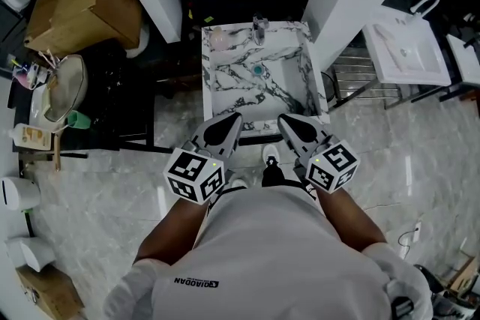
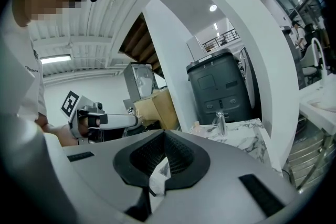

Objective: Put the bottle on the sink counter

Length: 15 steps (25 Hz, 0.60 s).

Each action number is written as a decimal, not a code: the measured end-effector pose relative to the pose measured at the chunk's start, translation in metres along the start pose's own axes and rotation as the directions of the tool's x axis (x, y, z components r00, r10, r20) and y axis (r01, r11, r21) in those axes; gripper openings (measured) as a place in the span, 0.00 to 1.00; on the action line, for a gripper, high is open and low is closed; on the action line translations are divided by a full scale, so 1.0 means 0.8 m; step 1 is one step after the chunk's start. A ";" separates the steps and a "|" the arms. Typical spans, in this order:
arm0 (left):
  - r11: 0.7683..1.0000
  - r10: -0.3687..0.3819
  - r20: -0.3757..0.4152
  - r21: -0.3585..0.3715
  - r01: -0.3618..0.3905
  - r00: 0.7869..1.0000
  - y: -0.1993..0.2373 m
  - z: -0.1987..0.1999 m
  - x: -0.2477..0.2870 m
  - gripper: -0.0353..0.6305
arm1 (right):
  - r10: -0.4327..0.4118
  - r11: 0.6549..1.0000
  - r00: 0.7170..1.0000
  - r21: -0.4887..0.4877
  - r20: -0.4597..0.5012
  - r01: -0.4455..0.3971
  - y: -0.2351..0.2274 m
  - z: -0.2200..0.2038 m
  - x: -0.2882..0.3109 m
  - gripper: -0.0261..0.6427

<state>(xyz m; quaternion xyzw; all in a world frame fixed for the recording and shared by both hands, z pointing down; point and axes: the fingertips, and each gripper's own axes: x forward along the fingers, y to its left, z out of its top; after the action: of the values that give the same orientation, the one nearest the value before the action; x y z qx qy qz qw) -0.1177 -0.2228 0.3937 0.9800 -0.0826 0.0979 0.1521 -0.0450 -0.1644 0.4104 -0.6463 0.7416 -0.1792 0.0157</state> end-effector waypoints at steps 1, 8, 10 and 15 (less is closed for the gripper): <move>1.000 -0.001 -0.002 -0.001 0.001 1.000 -0.001 -0.002 -0.005 0.07 | -0.005 1.000 1.000 0.001 0.002 0.005 0.005 -0.002 -0.003 0.10; 1.000 0.000 -0.019 0.004 0.000 1.000 -0.011 -0.023 -0.034 0.07 | -0.042 0.999 0.999 0.016 -0.002 0.042 0.031 -0.023 -0.019 0.10; 1.000 0.002 -0.023 0.021 -0.002 1.000 -0.014 -0.027 -0.042 0.07 | -0.049 0.999 0.999 0.018 -0.003 0.049 0.037 -0.027 -0.021 0.10; 0.999 -0.006 -0.025 0.041 0.007 1.000 -0.018 -0.030 -0.056 0.07 | -0.060 0.998 0.998 0.016 0.002 0.060 0.051 -0.031 -0.023 0.10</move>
<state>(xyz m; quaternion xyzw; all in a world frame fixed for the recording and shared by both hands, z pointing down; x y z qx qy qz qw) -0.1621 -0.1962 0.4021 0.9819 -0.0753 0.1112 0.1332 -0.0873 -0.1364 0.4177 -0.6684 0.7203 -0.1846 0.0163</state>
